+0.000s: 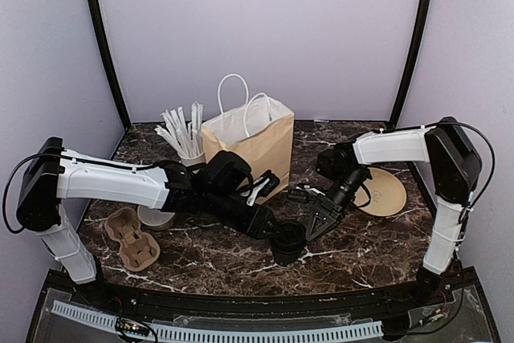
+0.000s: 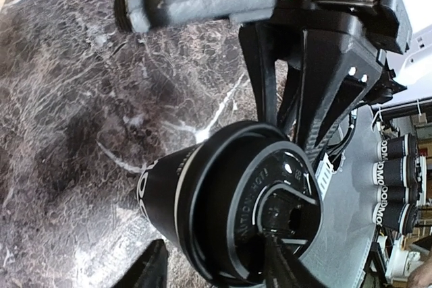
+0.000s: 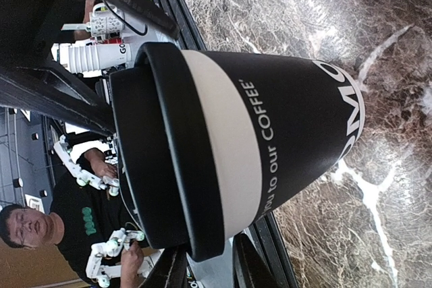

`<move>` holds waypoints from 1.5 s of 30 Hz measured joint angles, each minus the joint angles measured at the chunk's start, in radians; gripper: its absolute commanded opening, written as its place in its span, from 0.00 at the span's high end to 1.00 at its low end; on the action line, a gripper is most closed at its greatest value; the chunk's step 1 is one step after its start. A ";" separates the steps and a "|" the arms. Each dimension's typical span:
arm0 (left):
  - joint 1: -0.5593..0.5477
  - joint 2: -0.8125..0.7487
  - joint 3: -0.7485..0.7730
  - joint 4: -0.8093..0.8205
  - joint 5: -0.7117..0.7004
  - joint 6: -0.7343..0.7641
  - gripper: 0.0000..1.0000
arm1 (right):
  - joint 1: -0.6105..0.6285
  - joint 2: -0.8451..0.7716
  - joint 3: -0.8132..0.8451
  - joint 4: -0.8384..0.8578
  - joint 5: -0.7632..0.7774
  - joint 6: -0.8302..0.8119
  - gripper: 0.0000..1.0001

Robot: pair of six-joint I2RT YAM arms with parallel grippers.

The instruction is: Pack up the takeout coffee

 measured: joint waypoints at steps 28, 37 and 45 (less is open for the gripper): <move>0.008 -0.106 0.025 -0.119 -0.129 -0.062 0.50 | -0.069 -0.174 -0.023 0.067 0.126 -0.107 0.55; 0.033 -0.097 -0.027 -0.025 -0.048 -0.174 0.52 | -0.051 -0.117 -0.046 0.067 0.097 -0.118 0.49; 0.035 -0.065 -0.027 0.016 -0.023 -0.194 0.58 | -0.011 -0.099 -0.046 0.067 0.092 -0.124 0.50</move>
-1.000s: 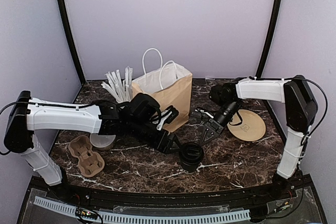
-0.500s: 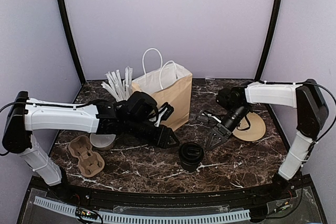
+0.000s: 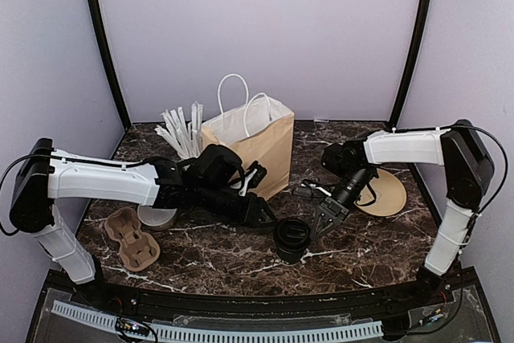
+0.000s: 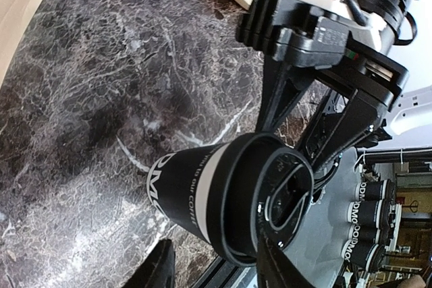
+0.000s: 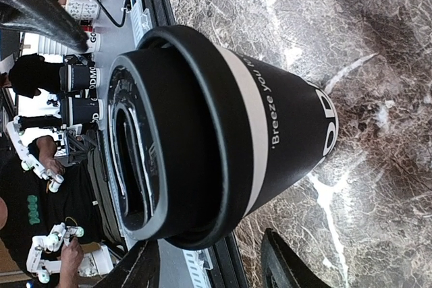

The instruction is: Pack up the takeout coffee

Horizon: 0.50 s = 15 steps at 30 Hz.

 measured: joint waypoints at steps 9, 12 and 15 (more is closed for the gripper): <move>0.005 0.006 0.000 -0.005 -0.025 0.000 0.61 | 0.002 0.029 0.006 -0.009 -0.015 0.000 0.53; 0.006 0.011 0.000 -0.002 -0.024 0.000 0.61 | 0.002 0.040 0.016 -0.017 -0.021 -0.003 0.53; 0.008 0.028 0.000 0.000 -0.019 0.000 0.61 | 0.002 0.049 0.019 -0.019 -0.029 -0.006 0.53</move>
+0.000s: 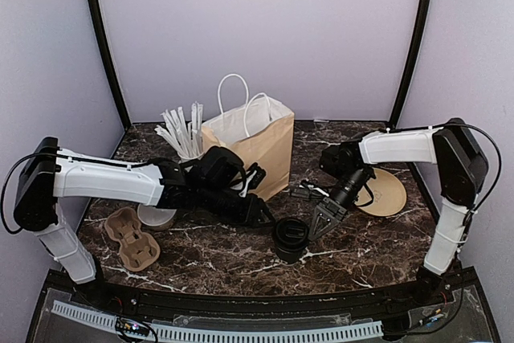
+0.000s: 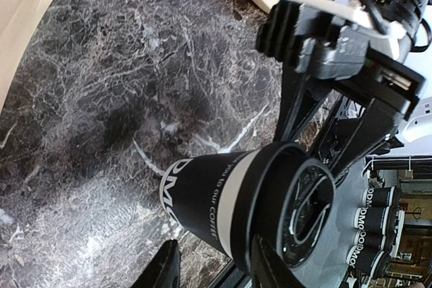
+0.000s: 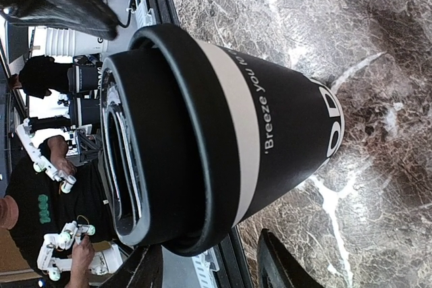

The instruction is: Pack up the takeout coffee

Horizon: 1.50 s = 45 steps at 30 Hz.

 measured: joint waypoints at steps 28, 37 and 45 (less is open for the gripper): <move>0.003 0.033 -0.045 0.077 0.018 -0.029 0.80 | 0.009 0.020 0.035 -0.026 0.074 0.180 0.56; 0.001 0.031 -0.047 0.085 0.027 -0.033 0.76 | 0.011 0.019 0.047 -0.040 0.079 0.176 0.56; -0.016 -0.017 -0.031 0.010 -0.054 0.025 0.69 | -0.069 0.016 0.114 -0.016 0.115 0.061 0.51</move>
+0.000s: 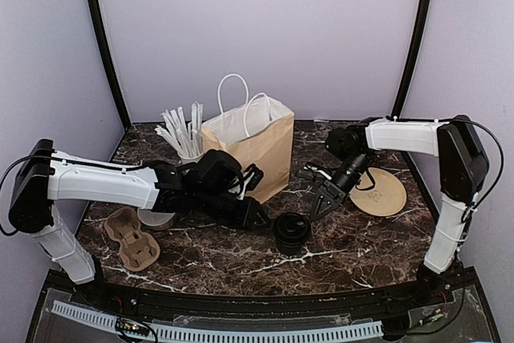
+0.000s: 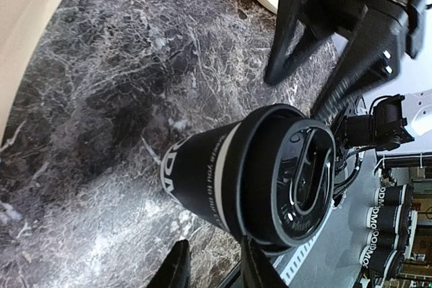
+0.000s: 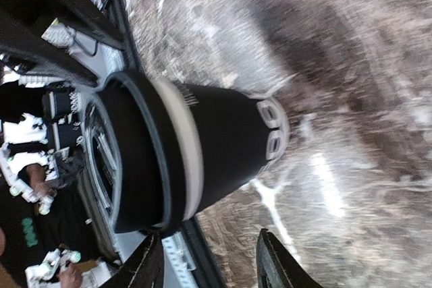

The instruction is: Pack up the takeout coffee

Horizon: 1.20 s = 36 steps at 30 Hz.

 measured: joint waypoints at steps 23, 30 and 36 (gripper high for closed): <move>0.003 -0.241 0.264 -0.096 -0.426 0.548 0.18 | 0.157 -0.374 0.065 0.132 0.264 -0.295 0.26; 0.011 -0.327 0.223 -0.014 -0.550 0.614 0.17 | 0.341 -0.273 0.066 0.130 0.406 -0.343 0.22; 0.013 -0.389 0.177 0.013 -0.601 0.599 0.17 | 0.388 -0.229 0.082 0.125 0.495 -0.354 0.18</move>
